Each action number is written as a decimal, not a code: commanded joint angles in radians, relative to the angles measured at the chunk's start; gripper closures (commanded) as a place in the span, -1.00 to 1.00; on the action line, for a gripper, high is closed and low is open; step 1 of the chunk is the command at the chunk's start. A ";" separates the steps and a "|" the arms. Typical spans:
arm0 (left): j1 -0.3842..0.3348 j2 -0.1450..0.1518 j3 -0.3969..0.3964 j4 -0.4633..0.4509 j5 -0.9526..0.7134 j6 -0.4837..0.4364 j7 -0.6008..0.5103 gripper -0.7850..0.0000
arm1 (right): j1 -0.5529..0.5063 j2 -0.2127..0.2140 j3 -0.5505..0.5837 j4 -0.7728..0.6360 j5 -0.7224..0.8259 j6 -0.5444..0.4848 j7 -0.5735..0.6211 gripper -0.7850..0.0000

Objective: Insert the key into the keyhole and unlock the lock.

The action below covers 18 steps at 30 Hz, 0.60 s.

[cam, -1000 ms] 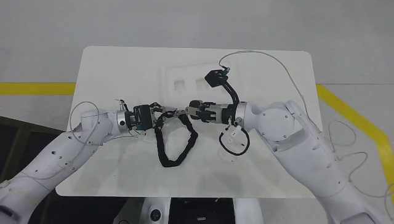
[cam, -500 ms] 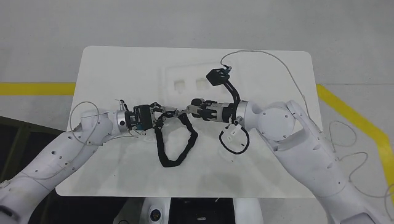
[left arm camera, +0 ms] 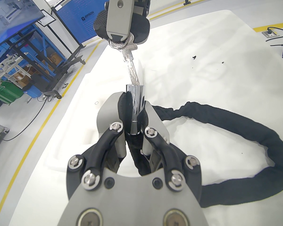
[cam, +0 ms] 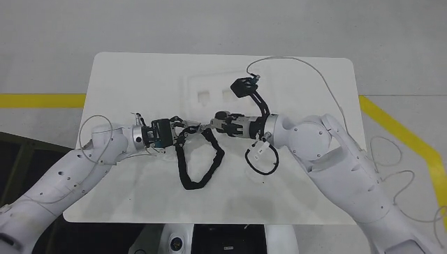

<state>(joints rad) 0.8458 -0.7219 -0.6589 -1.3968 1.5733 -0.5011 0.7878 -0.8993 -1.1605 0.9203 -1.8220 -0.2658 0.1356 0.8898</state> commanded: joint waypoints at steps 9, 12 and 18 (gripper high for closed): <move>0.022 -0.003 -0.015 -0.012 -0.028 0.012 -0.032 1.00 | 0.008 -0.009 -0.028 -0.004 -0.025 0.011 0.000 1.00; 0.035 -0.003 -0.030 -0.019 -0.039 0.009 -0.047 1.00 | 0.008 -0.010 -0.029 -0.003 -0.033 0.015 -0.002 1.00; 0.057 -0.005 -0.057 -0.031 -0.051 -0.003 -0.066 1.00 | 0.012 -0.014 -0.040 -0.008 -0.058 0.027 -0.003 1.00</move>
<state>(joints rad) 0.9004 -0.7269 -0.7128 -1.4262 1.5226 -0.5024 0.7239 -0.8882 -1.1735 0.8823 -1.8312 -0.3236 0.1620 0.8876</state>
